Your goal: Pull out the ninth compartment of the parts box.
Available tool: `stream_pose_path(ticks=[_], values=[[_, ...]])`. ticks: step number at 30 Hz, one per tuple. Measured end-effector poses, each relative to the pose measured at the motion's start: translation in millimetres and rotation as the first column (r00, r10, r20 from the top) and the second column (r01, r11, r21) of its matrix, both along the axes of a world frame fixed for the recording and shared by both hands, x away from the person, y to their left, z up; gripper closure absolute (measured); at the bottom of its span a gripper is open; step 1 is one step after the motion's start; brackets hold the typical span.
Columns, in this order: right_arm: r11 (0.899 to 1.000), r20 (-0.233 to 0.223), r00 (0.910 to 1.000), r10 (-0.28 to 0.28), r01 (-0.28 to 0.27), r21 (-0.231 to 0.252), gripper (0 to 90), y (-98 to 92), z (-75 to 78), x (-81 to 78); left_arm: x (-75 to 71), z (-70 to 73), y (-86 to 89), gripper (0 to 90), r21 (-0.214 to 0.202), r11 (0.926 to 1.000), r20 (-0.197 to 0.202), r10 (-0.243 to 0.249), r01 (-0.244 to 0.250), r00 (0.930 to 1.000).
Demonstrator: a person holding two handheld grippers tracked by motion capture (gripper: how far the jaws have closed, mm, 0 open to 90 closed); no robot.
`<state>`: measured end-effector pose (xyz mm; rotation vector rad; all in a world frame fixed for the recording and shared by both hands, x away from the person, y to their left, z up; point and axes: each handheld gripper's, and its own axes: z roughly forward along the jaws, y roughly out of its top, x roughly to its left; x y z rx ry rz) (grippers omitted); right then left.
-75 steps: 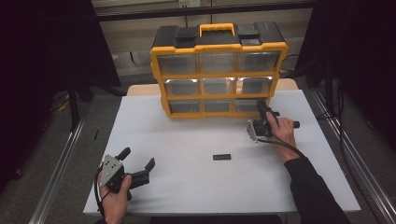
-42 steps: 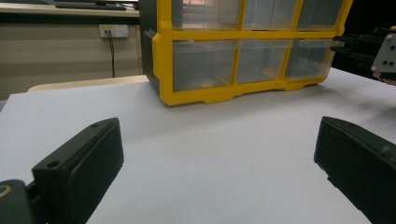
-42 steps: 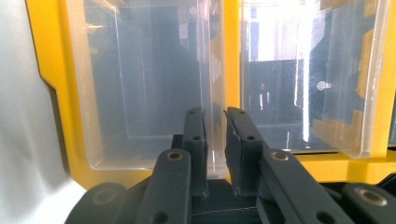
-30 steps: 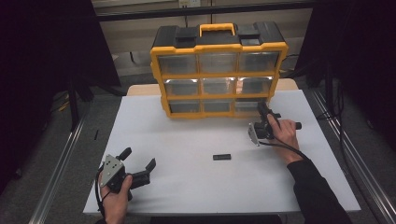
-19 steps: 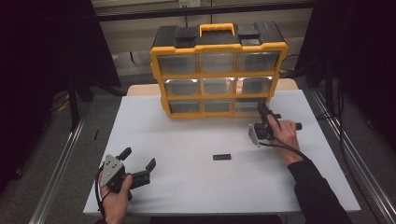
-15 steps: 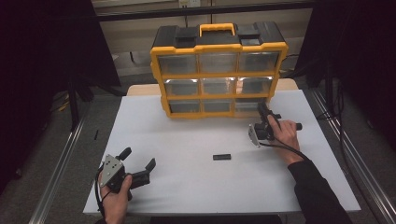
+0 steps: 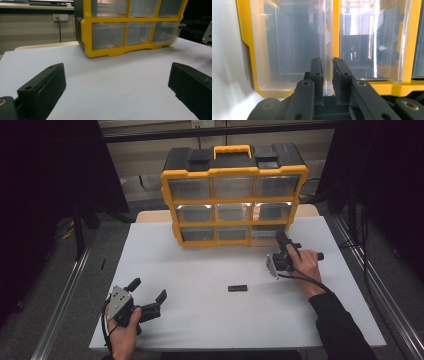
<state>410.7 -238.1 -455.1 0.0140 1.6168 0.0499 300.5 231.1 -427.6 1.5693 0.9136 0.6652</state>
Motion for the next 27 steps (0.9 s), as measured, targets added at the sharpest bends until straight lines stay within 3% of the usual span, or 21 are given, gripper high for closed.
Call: stream_pose_path(ticks=[4, 10, 11, 27], values=[[1.0, 0.005, 1.0, 0.005, -0.005, -0.011, 80.5, 0.3, 0.6, -0.3, 0.0, -0.3, 0.0, 1.6, -0.005, 1.0, -0.004, 0.003, -0.003, 1.0], [1.0, -0.006, 1.0, -0.008, 0.008, 0.015, 80.5, 0.1, -1.2, -2.4, -0.1, -0.1, 0.0, 1.6, 0.0, 1.0, 0.001, -0.001, 0.001, 1.0], [1.0, 0.01, 0.9999, 0.014, -0.014, -0.01, 80.6, -0.2, 0.0, -1.8, -0.2, 0.0, -0.1, 1.6, 0.002, 1.0, 0.003, 0.0, 0.0, 1.0], [1.0, 0.012, 0.9998, 0.017, -0.017, -0.009, 80.6, 0.1, -1.3, -5.8, 0.0, 0.1, -0.1, 1.6, -0.003, 1.0, 0.0, -0.002, 0.002, 1.0]])
